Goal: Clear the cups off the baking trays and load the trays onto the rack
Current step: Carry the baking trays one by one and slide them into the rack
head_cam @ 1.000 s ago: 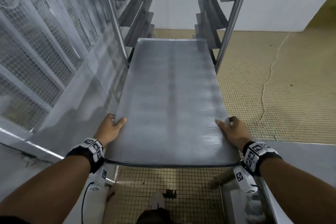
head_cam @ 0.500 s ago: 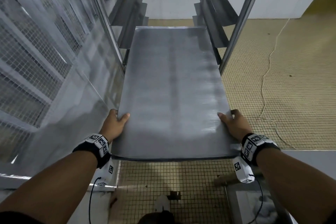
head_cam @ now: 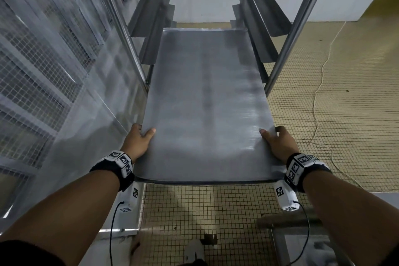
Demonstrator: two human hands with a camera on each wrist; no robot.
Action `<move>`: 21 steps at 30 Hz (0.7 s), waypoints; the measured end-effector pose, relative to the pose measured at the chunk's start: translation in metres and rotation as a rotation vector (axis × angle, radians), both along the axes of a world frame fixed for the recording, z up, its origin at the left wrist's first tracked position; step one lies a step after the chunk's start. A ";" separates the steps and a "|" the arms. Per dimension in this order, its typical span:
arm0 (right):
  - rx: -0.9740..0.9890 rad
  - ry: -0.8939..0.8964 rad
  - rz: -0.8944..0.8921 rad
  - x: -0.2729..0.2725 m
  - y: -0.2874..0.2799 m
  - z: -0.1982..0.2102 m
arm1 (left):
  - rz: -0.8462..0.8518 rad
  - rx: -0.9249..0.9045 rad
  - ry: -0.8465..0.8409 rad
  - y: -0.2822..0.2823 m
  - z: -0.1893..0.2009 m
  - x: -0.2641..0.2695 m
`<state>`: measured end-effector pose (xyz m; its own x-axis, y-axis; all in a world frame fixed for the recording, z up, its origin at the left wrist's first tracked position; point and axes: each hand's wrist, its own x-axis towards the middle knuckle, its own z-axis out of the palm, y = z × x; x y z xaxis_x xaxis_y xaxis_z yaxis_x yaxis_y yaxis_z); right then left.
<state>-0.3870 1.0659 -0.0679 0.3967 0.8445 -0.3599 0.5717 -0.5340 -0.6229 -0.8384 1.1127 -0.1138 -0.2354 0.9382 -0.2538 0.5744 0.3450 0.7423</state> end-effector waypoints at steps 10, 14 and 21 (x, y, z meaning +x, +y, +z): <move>0.006 0.009 -0.012 -0.003 0.011 -0.004 | 0.004 -0.004 0.036 0.012 -0.001 0.001; 0.004 0.003 -0.016 -0.003 0.010 -0.005 | 0.023 0.004 0.025 0.008 0.002 0.005; -0.023 -0.015 -0.001 0.003 0.003 -0.010 | -0.011 -0.046 -0.101 0.006 -0.019 -0.019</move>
